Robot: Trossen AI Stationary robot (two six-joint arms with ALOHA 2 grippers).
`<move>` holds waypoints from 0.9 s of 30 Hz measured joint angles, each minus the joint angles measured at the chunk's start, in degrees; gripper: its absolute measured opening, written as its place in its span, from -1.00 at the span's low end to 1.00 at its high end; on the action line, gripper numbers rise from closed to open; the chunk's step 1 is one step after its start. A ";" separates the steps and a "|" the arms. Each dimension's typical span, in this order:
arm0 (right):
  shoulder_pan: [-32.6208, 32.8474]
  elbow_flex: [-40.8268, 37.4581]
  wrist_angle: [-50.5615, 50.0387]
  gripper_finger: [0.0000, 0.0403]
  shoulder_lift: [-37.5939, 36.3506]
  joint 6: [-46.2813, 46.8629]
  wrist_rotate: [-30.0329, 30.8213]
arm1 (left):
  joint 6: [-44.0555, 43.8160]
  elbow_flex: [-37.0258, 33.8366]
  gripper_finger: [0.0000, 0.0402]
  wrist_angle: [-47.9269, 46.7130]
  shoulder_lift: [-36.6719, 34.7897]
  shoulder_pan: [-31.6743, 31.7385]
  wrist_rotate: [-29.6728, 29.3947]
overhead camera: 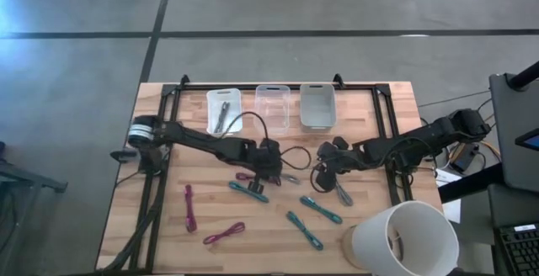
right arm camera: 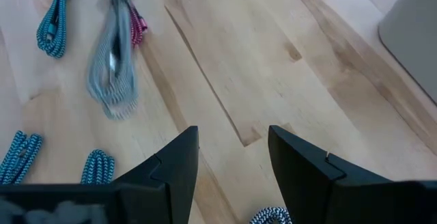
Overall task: Pick & Place USB Port
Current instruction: Put the left gray charger cable into the white bin
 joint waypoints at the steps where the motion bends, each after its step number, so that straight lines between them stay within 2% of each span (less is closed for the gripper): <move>1: 0.00 0.00 0.06 -0.14 0.00 0.02 0.00 | -1.34 -0.02 -0.90 -1.60 -1.42 0.02 -0.04; 6: -0.01 0.00 0.07 -0.14 0.00 0.00 0.04 | -11.42 -0.05 -0.92 -7.96 -9.75 0.04 -2.35; 13: 0.00 0.00 0.14 -0.14 0.00 -0.02 0.03 | -22.92 -0.92 -0.90 -18.74 -20.10 -0.33 -18.02; 18: -0.01 0.00 0.17 -0.14 0.00 -0.02 0.04 | -38.76 -2.92 -0.91 -26.53 -26.16 1.66 -25.19; 22: -0.02 0.00 0.25 -0.14 0.00 0.00 0.09 | -47.25 -6.65 -0.91 -30.41 -30.66 4.57 -27.73; 27: -0.02 0.00 0.46 -0.14 0.00 0.03 0.09 | -50.65 -12.39 -0.91 -30.05 -33.98 10.09 -27.45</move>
